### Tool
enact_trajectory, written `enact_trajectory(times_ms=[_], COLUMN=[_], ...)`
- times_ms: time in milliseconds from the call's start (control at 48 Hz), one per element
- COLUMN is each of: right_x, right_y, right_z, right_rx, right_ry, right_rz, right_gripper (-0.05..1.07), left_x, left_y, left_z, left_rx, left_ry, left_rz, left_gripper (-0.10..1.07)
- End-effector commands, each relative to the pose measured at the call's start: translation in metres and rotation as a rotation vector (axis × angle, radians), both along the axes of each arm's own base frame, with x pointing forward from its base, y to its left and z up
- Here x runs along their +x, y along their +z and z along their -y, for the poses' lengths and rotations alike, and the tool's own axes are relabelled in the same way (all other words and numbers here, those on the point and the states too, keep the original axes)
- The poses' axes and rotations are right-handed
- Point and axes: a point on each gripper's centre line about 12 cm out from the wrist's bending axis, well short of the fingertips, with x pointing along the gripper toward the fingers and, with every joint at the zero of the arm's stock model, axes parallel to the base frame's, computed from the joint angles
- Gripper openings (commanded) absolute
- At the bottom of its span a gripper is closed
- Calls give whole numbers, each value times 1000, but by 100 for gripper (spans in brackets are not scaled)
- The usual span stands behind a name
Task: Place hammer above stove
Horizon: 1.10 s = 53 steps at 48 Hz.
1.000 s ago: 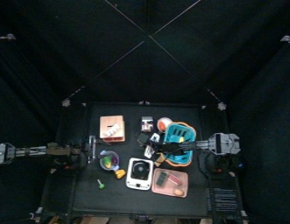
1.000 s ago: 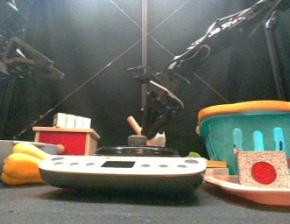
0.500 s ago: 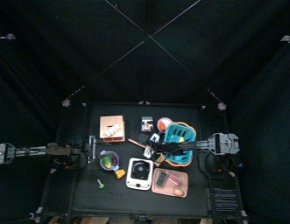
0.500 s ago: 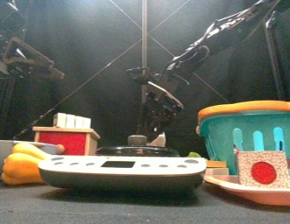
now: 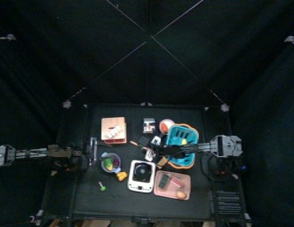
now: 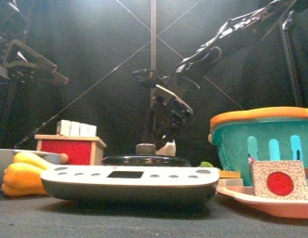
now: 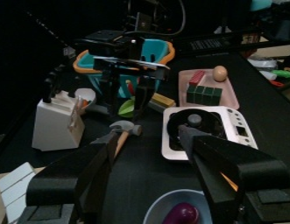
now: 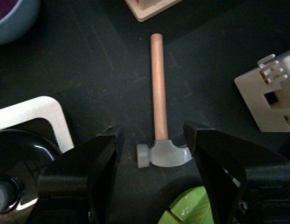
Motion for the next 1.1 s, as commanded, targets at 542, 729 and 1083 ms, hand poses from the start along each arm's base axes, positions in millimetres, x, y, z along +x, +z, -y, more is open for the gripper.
enact_trajectory(times_ms=[542, 729, 1083], right_x=[10, 11, 9], right_y=[4, 6, 5], right_z=[-6, -3, -5], right_rx=[-69, -78, -51], right_ry=[-31, -62, -86], right_rz=[-102, -133, -143], right_gripper=[89, 89, 89], left_x=[2, 2, 2], left_y=[5, 5, 5], left_z=[-1, 0, 0], left_rx=[4, 4, 1], left_ry=[0, -2, -1], left_rz=[9, 9, 10], left_gripper=[93, 93, 93])
